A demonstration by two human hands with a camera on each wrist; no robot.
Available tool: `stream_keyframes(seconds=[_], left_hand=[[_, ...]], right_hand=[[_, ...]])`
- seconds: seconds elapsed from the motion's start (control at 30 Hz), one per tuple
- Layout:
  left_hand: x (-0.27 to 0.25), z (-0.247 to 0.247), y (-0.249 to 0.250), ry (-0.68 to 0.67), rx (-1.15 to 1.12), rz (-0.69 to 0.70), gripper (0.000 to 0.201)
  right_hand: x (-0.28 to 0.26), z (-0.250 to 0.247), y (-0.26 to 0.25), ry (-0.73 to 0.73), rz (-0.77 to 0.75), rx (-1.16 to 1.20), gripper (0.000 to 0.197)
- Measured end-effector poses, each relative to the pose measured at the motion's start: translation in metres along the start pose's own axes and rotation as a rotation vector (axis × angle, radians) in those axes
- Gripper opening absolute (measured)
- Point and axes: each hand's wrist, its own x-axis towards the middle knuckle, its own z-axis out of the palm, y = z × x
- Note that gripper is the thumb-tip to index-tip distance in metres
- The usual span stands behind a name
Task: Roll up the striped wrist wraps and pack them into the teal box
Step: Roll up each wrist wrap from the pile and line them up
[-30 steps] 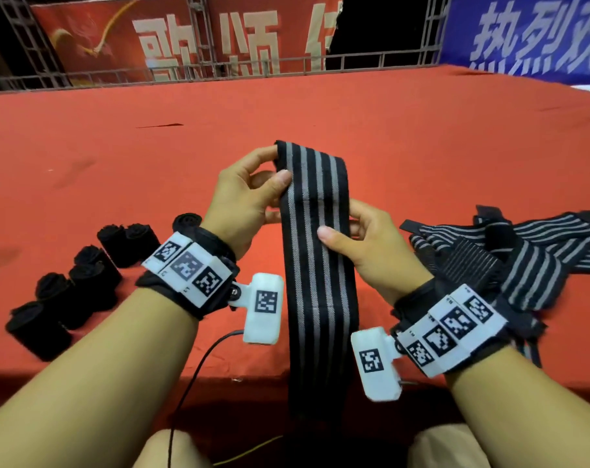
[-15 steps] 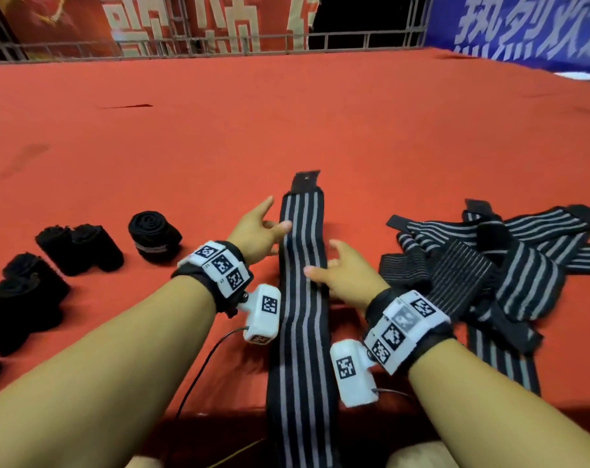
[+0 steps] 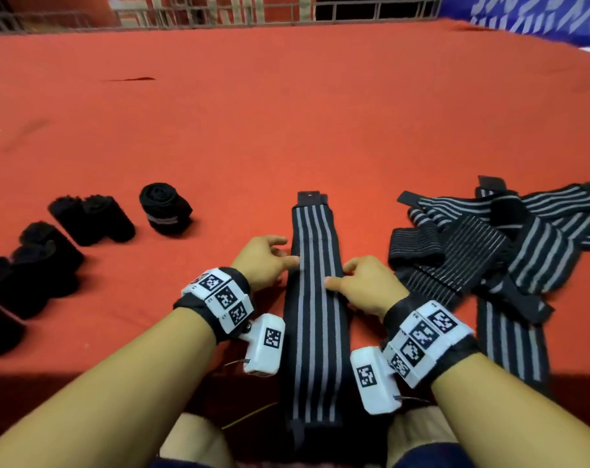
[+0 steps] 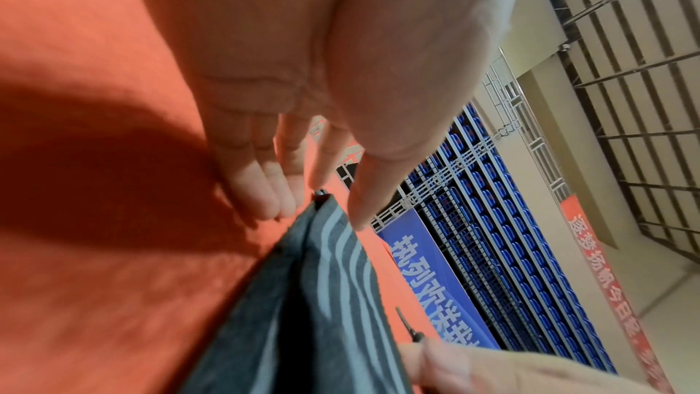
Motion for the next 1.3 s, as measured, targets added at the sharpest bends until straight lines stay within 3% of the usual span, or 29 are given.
stream_keyframes(seconds=[0.13,0.23,0.43,0.6,0.7,0.83,0.97,1.13,1.23,1.3], left_hand=[[-0.02,0.001,-0.009,0.035,0.014,-0.047,0.043],[-0.036,0.004,-0.016,0.068,0.082,-0.023,0.038],[-0.067,0.014,-0.029,0.052,0.027,-0.006,0.07],[-0.094,0.021,-0.033,0.15,0.144,0.038,0.057],[-0.105,0.024,-0.032,0.169,0.165,0.038,0.057],[-0.113,0.03,-0.032,0.138,0.025,-0.008,0.063],[-0.12,0.033,-0.03,0.138,-0.213,0.022,0.066],[-0.127,0.037,-0.034,-0.012,-0.216,0.078,0.052],[-0.125,0.036,-0.035,-0.006,-0.234,0.1,0.045],[-0.121,0.034,-0.035,0.039,-0.338,0.119,0.04]], right_hand=[[-0.025,0.006,0.008,0.045,-0.026,0.031,0.024],[-0.038,0.016,0.014,0.051,-0.098,-0.026,0.029],[-0.052,0.023,0.012,0.03,-0.177,-0.084,0.061],[-0.066,0.027,0.018,0.108,-0.137,-0.121,0.03],[-0.069,0.034,0.024,0.152,-0.107,-0.142,0.032],[-0.072,0.041,0.025,0.121,-0.091,-0.114,0.033],[-0.067,0.04,0.03,0.038,-0.133,0.151,0.021],[-0.063,0.035,0.021,0.079,-0.186,0.687,0.006],[-0.06,0.029,0.016,0.124,-0.23,0.801,0.013],[-0.061,0.027,0.019,0.043,-0.248,0.819,0.014]])
